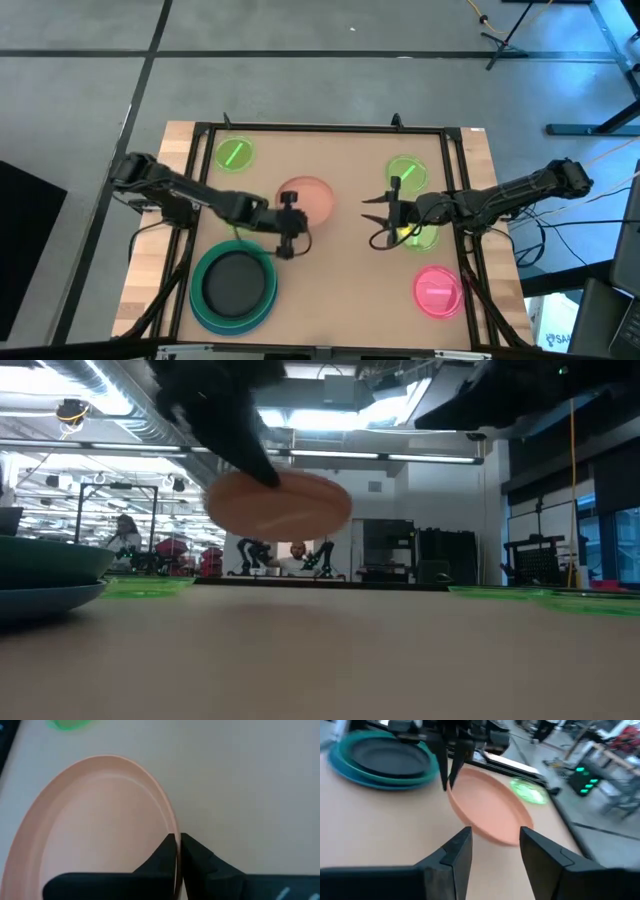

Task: Stack plastic plates
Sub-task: Stack the orange plate on top of the black plate

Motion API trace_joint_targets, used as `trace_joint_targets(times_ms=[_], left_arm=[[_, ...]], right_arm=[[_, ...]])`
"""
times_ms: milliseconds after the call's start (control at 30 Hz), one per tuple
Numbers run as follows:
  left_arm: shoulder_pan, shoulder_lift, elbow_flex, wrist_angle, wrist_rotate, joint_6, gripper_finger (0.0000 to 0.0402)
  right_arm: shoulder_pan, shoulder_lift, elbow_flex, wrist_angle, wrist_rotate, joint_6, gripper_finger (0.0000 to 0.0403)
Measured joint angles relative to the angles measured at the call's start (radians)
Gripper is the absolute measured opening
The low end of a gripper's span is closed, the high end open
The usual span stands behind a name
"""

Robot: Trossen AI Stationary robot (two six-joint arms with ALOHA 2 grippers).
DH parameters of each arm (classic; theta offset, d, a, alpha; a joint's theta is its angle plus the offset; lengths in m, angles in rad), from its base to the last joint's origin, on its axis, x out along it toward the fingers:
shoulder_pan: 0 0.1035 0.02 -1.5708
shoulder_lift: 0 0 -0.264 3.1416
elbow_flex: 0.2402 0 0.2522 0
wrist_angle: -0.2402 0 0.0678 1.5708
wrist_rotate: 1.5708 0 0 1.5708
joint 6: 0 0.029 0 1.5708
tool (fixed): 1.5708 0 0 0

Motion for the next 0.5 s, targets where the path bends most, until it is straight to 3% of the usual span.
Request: trace_joint_targets(times_ms=[233,500], left_arm=[[-0.221,-0.098,0.000,-0.127,-0.043,-0.203,0.0011],[-0.501,-0.148,0.000,-0.265,-0.079,-0.450,0.0011]], right_arm=[[0.003,0.019,0.000,0.046,-0.053,0.131,0.0159],[0.097,0.102,0.005,0.154,-0.060,0.183,0.0159]])
